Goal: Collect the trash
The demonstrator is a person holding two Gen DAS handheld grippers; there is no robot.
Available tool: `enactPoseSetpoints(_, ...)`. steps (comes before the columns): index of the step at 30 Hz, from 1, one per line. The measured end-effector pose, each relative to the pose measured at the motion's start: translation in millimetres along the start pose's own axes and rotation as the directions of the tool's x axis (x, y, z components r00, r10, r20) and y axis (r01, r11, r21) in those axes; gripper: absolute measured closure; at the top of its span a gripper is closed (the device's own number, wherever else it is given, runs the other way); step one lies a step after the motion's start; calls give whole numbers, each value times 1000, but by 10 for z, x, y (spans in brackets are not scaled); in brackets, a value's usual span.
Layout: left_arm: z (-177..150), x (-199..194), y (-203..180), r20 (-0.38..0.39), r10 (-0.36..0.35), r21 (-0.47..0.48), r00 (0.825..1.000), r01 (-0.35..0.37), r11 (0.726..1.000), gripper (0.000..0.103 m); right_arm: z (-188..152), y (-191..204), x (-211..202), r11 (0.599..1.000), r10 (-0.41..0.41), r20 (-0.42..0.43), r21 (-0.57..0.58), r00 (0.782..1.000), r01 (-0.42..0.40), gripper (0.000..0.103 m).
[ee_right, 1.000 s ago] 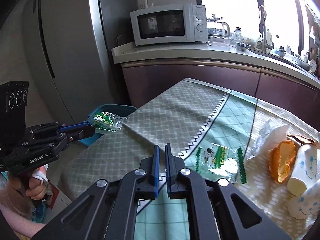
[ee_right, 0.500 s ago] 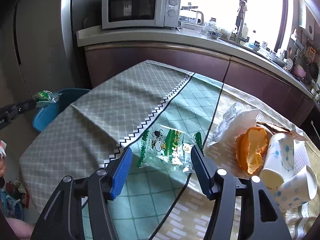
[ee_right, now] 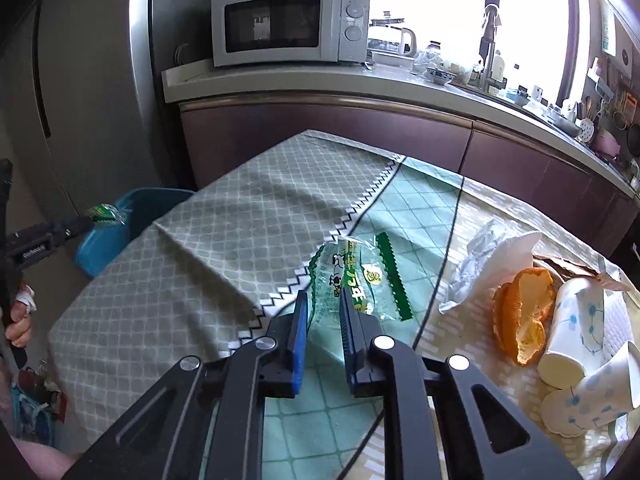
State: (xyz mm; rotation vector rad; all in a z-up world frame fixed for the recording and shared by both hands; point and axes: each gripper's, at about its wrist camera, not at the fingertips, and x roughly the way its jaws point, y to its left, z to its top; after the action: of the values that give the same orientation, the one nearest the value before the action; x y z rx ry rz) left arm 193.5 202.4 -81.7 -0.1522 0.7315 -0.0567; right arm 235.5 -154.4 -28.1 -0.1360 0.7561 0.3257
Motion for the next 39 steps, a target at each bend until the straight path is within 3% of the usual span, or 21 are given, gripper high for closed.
enactPoseSetpoints(5, -35, 205, 72, -42, 14, -10, 999, -14, 1000, 88, 261, 417, -112, 987, 143, 69, -83, 987, -137, 90)
enactPoseSetpoints(10, -43, 408, 128, -74, 25, -17, 997, -27, 999, 88, 524, 912, 60, 940, 317, 47, -151, 947, -307, 90)
enactPoseSetpoints(14, -32, 562, 186, -97, 25, -34, 995, -28, 999, 88, 690, 1307, 349, 889, 424, -25, -179, 905, -422, 90)
enactPoseSetpoints(20, -71, 703, 265, -122, 24, -63, 992, -32, 998, 85, 786, 1663, 907, 860, 469, -144, -149, 871, -488, 88)
enactPoseSetpoints(22, -69, 741, 278, -125, 23, -68, 992, -32, 997, 84, 785, 1696, 1039, 872, 453, -166, -121, 876, -474, 81)
enactPoseSetpoints(23, -70, 754, 286, -127, 22, -72, 992, -32, 997, 83, 782, 1688, 1074, 882, 440, -162, -107, 883, -459, 64)
enactPoseSetpoints(24, -73, 761, 297, -128, 22, -73, 991, -32, 997, 83, 781, 1667, 1094, 888, 435, -157, -91, 887, -452, 54)
enactPoseSetpoints(30, -67, 774, 311, -128, 30, -74, 991, -40, 996, 79, 733, 1468, 969, 883, 460, -132, -41, 878, -468, 55)
enactPoseSetpoints(34, -62, 606, 254, -88, 28, -63, 996, -33, 997, 78, 647, 1239, 723, 878, 475, -86, -27, 876, -478, 55)
enactPoseSetpoints(39, 86, 224, -17, 15, -56, -30, 998, 56, 998, 69, 426, 855, 215, 896, 444, 6, -33, 896, -443, 51)
